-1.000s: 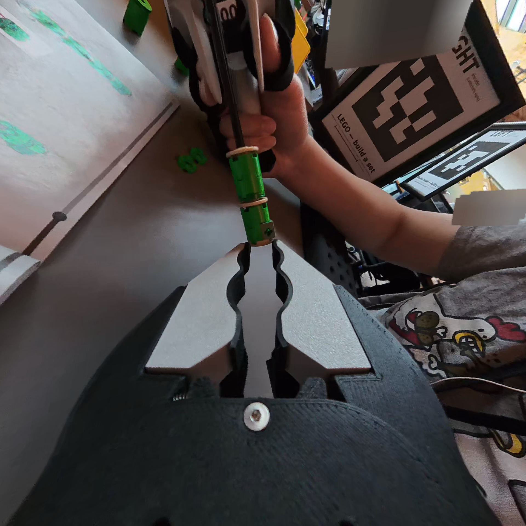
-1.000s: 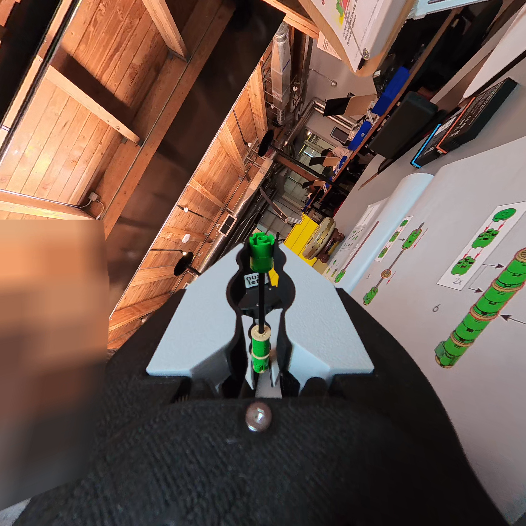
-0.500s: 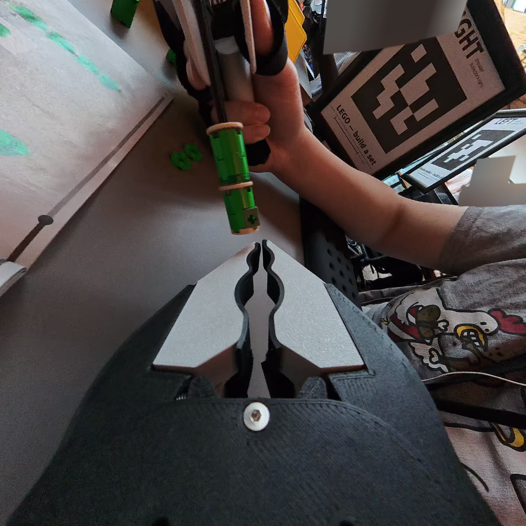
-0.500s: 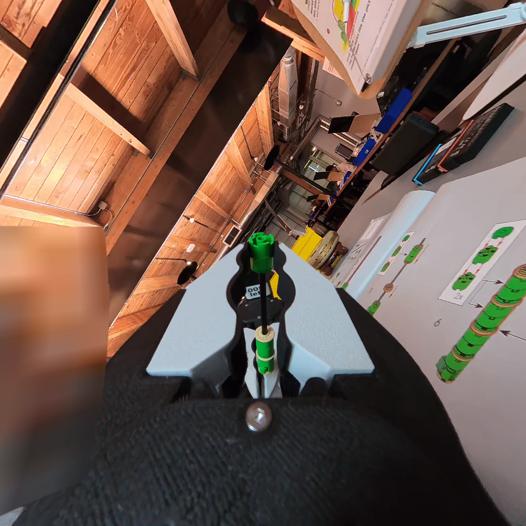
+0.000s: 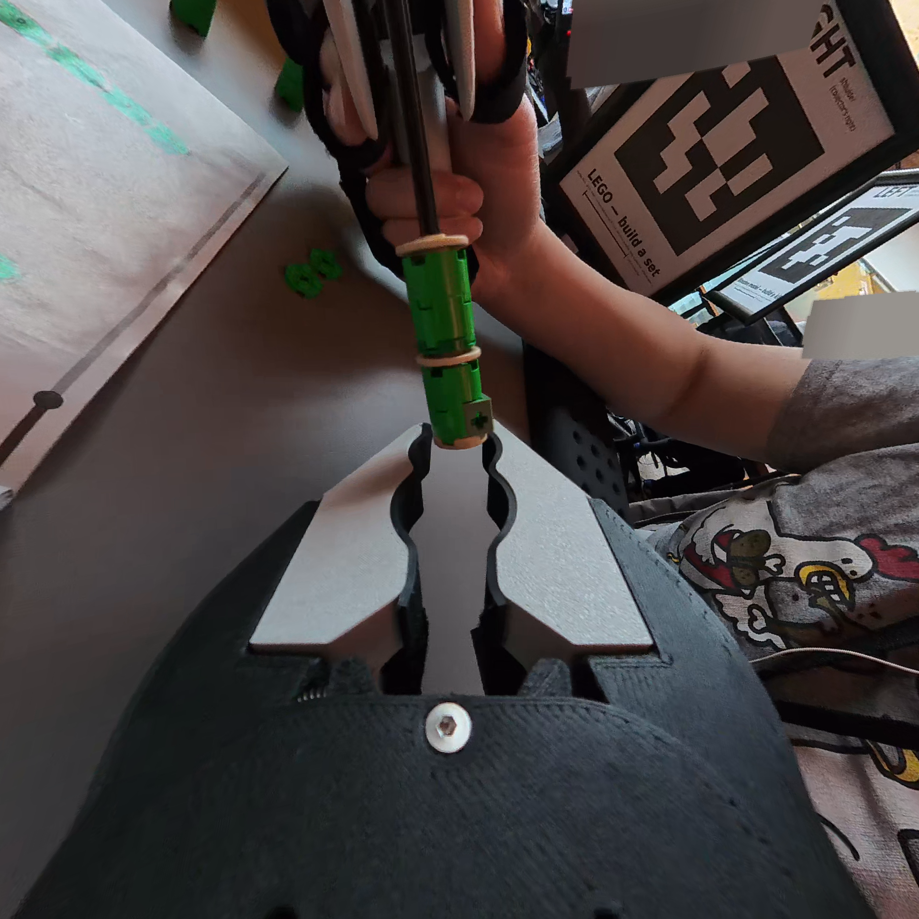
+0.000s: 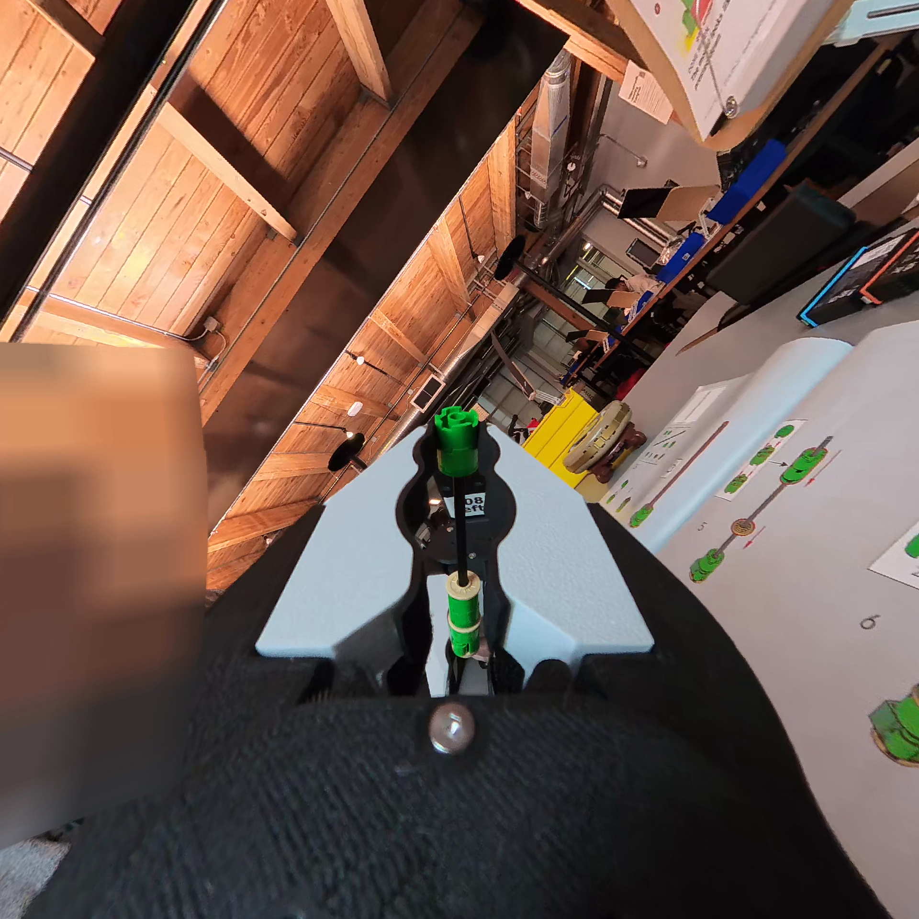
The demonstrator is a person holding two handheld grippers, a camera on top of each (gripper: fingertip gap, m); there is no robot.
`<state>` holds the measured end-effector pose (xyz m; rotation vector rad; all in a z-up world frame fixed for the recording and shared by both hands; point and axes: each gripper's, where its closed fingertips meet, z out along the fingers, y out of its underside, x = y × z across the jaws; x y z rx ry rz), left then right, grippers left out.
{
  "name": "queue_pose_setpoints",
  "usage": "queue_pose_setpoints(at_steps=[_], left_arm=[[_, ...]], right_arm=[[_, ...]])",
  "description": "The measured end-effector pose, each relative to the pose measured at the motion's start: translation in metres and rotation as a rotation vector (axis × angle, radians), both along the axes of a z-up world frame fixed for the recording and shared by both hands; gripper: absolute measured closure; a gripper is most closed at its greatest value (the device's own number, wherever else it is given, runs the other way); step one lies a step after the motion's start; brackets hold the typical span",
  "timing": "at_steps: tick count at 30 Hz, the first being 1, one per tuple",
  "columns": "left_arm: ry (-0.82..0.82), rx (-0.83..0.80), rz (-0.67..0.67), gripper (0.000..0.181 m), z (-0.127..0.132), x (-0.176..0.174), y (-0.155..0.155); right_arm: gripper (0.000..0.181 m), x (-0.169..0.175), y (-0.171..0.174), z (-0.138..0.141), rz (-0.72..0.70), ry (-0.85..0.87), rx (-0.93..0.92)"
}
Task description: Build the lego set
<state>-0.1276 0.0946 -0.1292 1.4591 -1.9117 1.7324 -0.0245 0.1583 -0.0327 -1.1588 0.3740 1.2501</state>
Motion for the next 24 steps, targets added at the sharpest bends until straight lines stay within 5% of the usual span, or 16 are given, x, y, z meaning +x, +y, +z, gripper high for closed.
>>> queue_pose_setpoints(at_steps=[24], left_arm=[[0.014,0.025,-0.027,0.181,-0.0044,-0.0037,-0.0038]], right_arm=[[0.168,-0.0105,0.0001,0.0019,0.019,-0.075,0.011]])
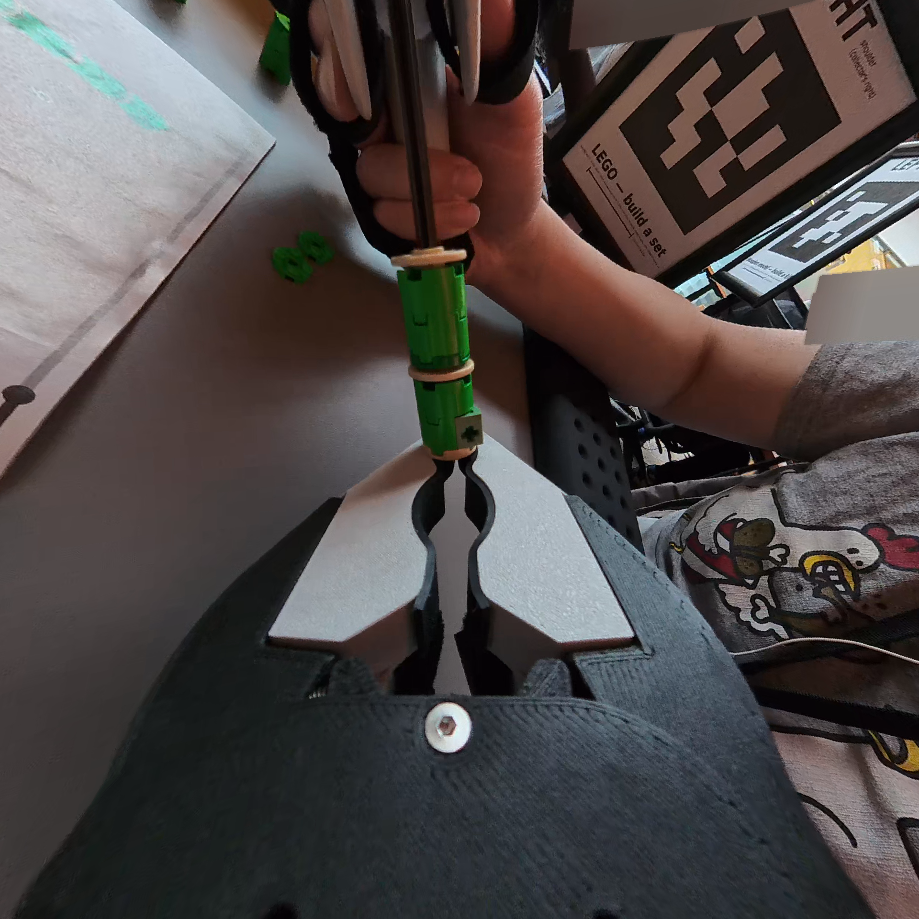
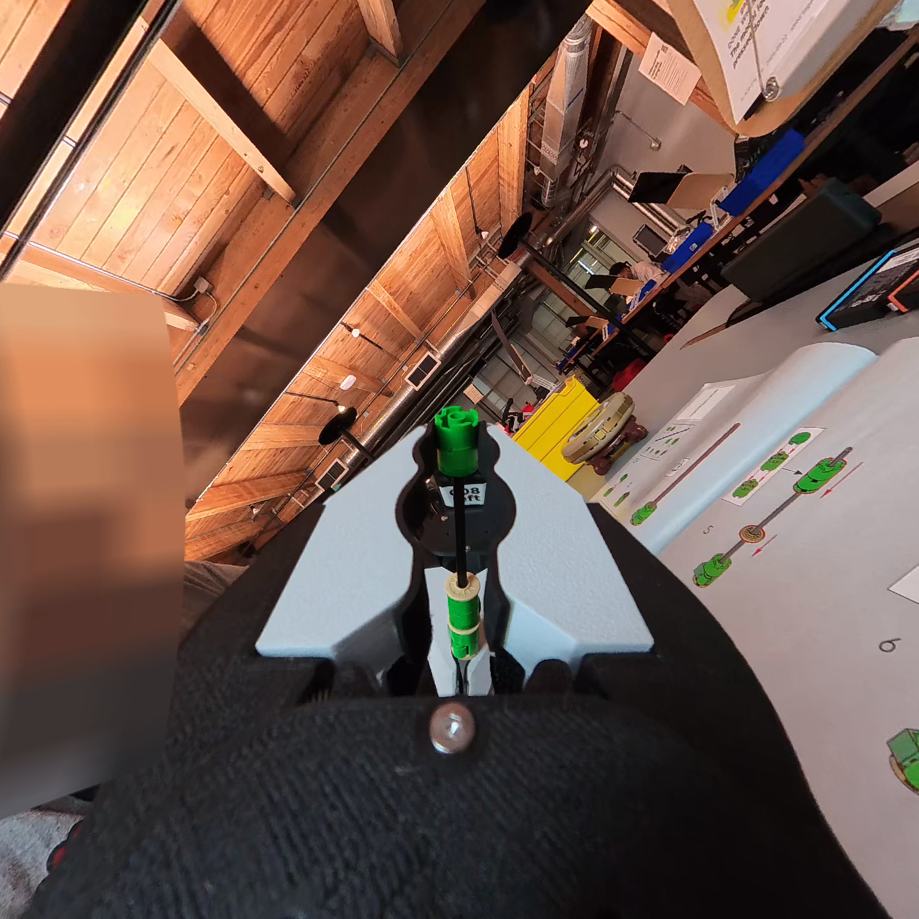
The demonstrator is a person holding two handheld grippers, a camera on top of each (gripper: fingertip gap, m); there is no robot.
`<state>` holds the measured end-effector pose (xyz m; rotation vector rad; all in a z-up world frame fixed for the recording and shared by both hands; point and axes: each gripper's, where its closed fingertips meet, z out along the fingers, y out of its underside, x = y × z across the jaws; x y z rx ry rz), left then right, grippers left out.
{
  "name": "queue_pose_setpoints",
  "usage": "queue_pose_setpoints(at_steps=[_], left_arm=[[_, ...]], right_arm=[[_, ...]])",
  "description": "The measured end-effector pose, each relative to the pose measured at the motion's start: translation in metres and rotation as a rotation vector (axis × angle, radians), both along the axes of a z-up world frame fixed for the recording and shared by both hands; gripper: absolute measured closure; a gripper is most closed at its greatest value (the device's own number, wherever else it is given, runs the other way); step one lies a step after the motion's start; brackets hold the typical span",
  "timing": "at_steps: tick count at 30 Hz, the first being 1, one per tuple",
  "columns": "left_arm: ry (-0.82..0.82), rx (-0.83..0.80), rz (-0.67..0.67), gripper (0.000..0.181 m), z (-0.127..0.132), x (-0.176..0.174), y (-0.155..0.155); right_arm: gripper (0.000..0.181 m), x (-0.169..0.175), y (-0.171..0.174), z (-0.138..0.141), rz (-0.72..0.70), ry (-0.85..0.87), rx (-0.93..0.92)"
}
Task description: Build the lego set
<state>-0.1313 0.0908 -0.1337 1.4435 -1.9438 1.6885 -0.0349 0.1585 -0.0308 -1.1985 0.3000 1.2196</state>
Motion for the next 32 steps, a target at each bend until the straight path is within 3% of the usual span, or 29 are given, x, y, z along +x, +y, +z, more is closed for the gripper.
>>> queue_pose_setpoints(at_steps=[10,16,32], left_arm=[[0.11,-0.018,-0.016,0.181,-0.012,-0.003,0.0],[0.097,-0.014,0.024,0.181,-0.011,0.001,0.006],[0.038,0.114,0.023,0.181,-0.016,0.001,0.005]], right_arm=[[0.168,0.0,0.002,-0.015,0.006,-0.014,-0.05],[0.169,0.007,0.003,-0.017,0.006,0.056,-0.068],[0.168,0.006,0.006,-0.02,0.004,0.042,-0.09]])
